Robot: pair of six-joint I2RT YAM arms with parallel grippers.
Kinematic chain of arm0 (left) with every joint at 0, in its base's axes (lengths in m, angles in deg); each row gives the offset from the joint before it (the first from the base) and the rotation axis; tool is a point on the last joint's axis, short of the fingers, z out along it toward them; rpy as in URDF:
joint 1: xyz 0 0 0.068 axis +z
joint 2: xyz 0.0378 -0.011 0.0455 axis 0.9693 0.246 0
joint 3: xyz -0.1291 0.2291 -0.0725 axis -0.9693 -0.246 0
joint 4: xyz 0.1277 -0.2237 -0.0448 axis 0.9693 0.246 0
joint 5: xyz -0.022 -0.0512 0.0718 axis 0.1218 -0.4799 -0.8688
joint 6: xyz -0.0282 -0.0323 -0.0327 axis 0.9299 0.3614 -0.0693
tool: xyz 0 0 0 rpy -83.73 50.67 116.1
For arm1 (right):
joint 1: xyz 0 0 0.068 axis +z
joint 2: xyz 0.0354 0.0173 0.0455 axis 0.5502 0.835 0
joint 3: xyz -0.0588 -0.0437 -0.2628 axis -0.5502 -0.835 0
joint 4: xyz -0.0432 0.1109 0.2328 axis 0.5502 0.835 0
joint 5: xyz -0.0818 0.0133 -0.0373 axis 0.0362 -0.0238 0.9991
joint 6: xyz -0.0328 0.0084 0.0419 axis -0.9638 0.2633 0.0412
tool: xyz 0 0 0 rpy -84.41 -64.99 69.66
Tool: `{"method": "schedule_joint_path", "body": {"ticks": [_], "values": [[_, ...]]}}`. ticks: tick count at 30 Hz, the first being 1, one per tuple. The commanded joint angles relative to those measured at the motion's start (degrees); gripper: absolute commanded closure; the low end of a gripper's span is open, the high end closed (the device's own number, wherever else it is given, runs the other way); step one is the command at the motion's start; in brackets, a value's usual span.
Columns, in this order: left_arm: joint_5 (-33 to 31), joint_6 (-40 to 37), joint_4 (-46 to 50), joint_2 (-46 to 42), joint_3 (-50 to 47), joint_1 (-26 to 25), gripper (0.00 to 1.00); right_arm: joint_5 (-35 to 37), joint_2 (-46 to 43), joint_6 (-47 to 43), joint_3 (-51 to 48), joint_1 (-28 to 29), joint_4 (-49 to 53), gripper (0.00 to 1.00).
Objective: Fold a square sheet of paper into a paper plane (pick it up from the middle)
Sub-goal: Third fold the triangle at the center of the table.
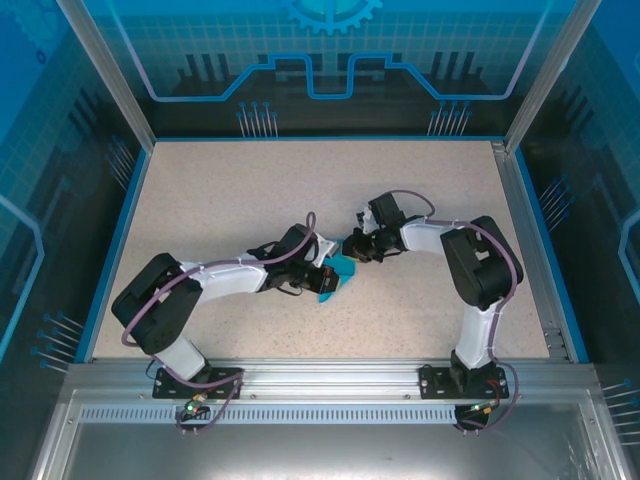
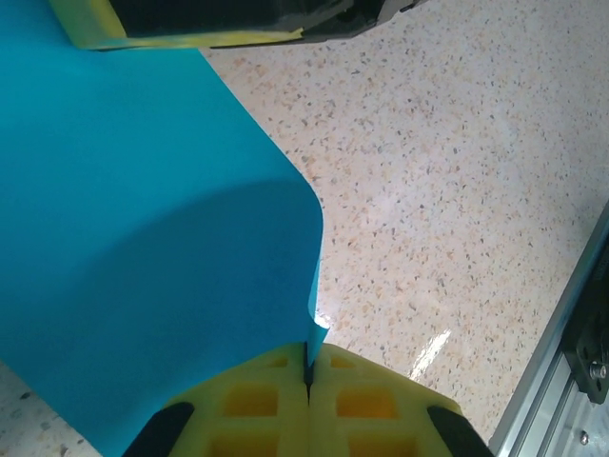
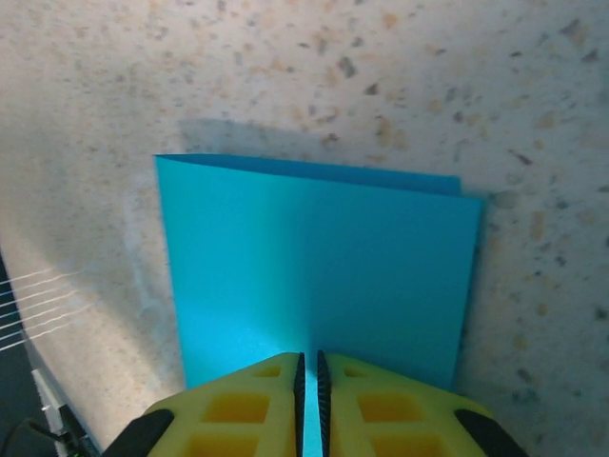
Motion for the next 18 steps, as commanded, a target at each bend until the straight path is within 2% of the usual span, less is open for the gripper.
{"method": "schedule_joint_path", "body": {"ticks": [1, 9, 18], "values": [[2.17, 0.06, -0.53, 1.36, -0.41, 0.98, 1.0, 3.47, 2.06, -3.59, 2.38, 1.38, 5.66, 0.86], [2.71, -0.03, 1.37, 3.74, 1.46, 2.81, 0.98, 6.68, 3.85, -7.63, 3.78, 2.53, 9.62, 0.87], [1.51, -0.52, 3.6, 5.38, 3.18, 4.5, 0.96, 6.95, 3.94, -8.76, 5.02, 2.63, 10.95, 0.87]]}}
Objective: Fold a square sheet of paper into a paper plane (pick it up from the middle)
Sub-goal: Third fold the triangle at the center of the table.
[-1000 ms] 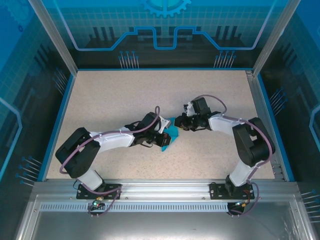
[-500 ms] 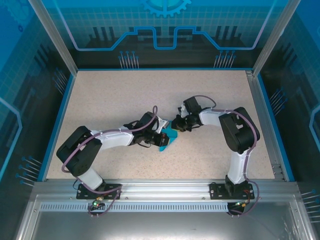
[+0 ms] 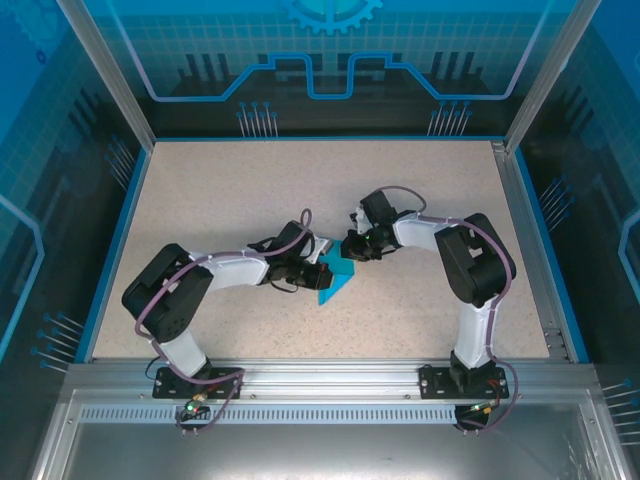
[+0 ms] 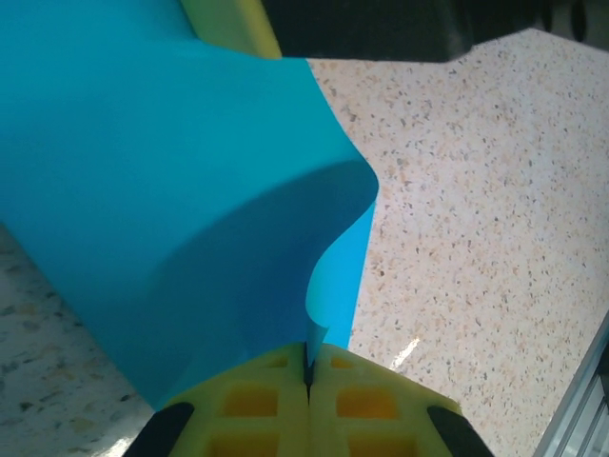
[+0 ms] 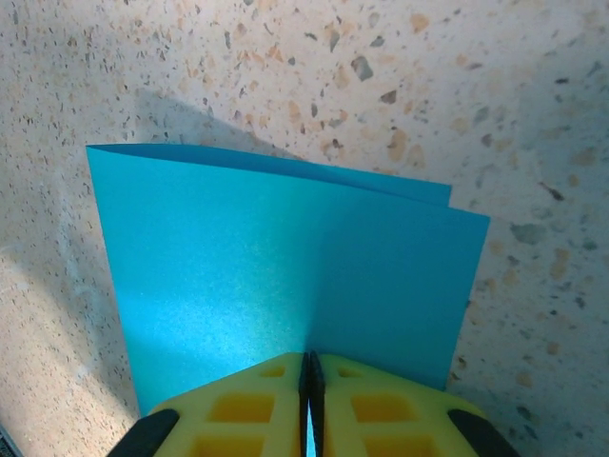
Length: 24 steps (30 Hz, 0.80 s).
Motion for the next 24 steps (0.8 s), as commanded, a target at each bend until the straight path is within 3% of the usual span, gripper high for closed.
{"method": "schedule_joint_path", "body": {"ticks": [1, 24], "values": [[0.05, -1.03, 2.33, 0.94, 2.01, 0.7, 0.95, 2.24, 2.2, -1.32, 0.48, 0.9, 4.26, 0.87], [-4.35, -1.6, 4.46, 3.02, 3.33, 1.67, 0.94, 2.22, 3.15, -0.93, 1.63, 1.84, 4.99, 0.85]]}}
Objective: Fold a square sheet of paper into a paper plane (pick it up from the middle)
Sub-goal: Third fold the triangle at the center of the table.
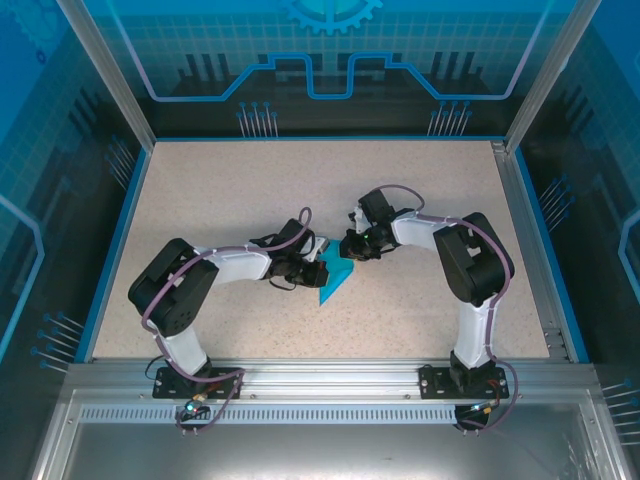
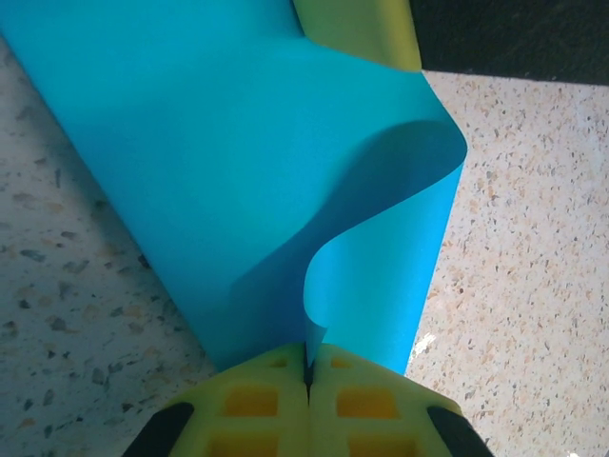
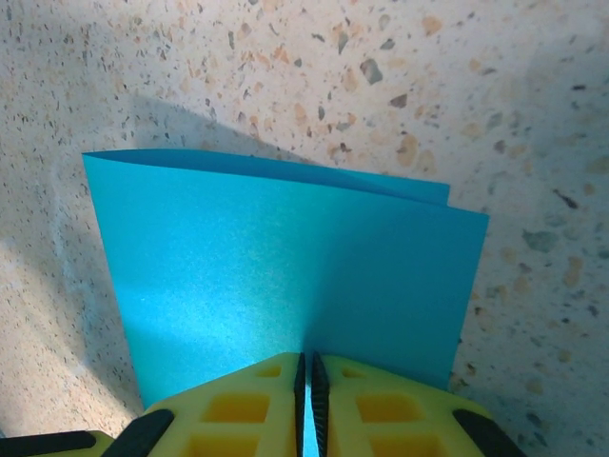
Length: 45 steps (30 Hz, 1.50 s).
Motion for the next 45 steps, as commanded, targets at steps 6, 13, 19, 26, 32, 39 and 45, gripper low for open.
{"method": "schedule_joint_path", "body": {"ticks": [6, 13, 19, 26, 32, 39, 45], "values": [[-1.56, -1.11, 0.61, 0.4, 1.2, 0.55, 0.94, 2.15, 2.84, -0.71, 0.16, 1.4, 3.5, 0.85], [-2.51, -0.5, -0.27, -0.39, 0.2, 0.61, 0.94, 2.58, 3.13, -0.6, 0.16, 1.54, 3.73, 0.85], [-2.57, -0.15, -0.51, -0.28, 0.21, 0.54, 0.93, 2.95, 3.13, -0.63, 0.03, 1.49, 4.09, 0.85], [-2.76, 1.82, -1.52, -0.73, -0.91, 0.57, 0.94, 3.26, 3.11, -0.35, -0.1, 1.54, 4.2, 0.85], [-2.41, 3.71, -2.98, -1.76, -1.94, 0.6, 0.94, 3.47, 3.14, -0.36, -0.1, 1.57, 4.43, 0.86], [-3.15, 4.39, -4.23, -2.57, -2.86, 0.62, 0.94, 3.58, 3.37, -0.32, -0.01, 1.56, 4.48, 0.86], [-3.6, 4.76, -5.21, -2.87, -3.74, 0.58, 0.94, 3.79, 3.29, -0.26, -0.19, 1.58, 4.48, 0.86]]}}
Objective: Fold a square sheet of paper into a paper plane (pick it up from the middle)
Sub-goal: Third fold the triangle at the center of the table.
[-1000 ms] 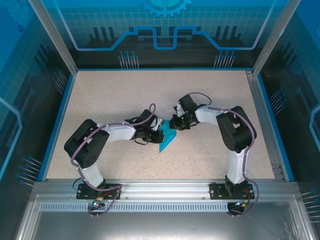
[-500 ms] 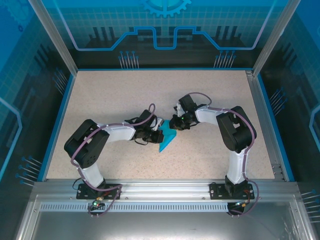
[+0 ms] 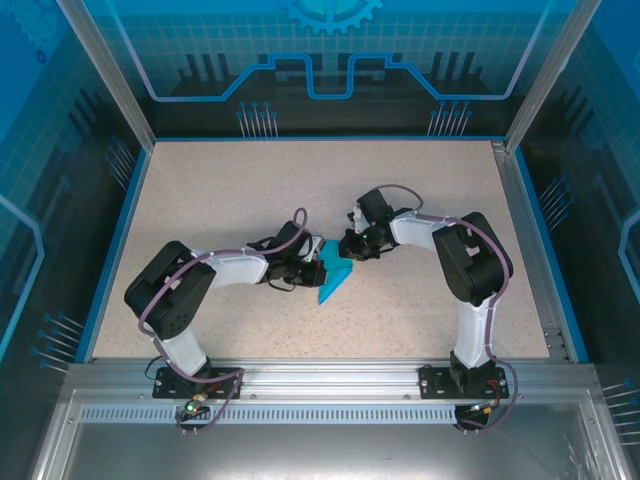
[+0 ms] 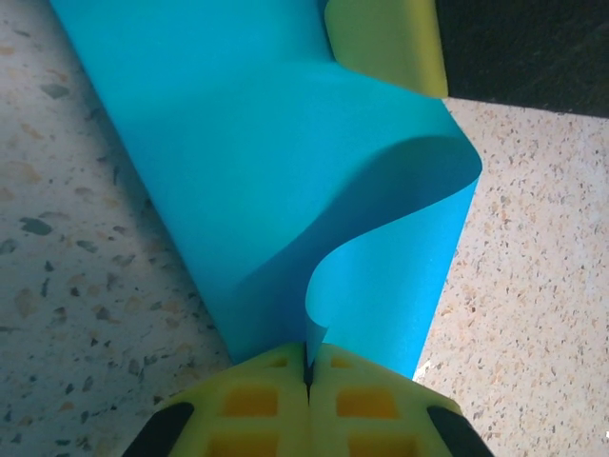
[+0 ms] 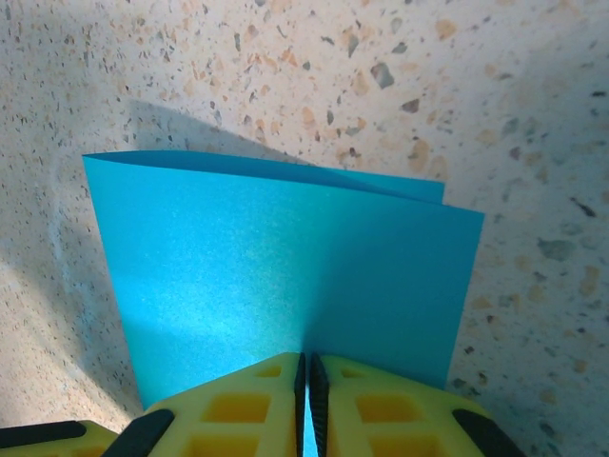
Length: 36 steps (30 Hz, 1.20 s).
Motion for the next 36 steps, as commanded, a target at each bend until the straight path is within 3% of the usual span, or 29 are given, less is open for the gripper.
{"method": "schedule_joint_path", "body": {"ticks": [1, 17, 28, 36], "values": [[-1.18, 1.27, -1.23, -1.48, -1.03, 0.55, 0.94, 3.38, 2.89, -0.31, -0.67, 1.25, 4.16, 0.86], [-1.22, 3.15, -1.82, -1.57, -1.76, 0.57, 0.94, 3.55, 3.09, -0.15, -0.58, 1.23, 4.44, 0.86], [2.49, 5.58, -4.01, -3.08, -1.7, 0.58, 0.93, 3.51, 3.33, -0.14, -0.87, 1.35, 4.42, 0.86], [0.77, 6.94, -1.52, -2.37, -1.27, 0.6, 0.93, 3.64, 3.21, -0.05, -0.83, 1.47, 4.45, 0.86]]}}
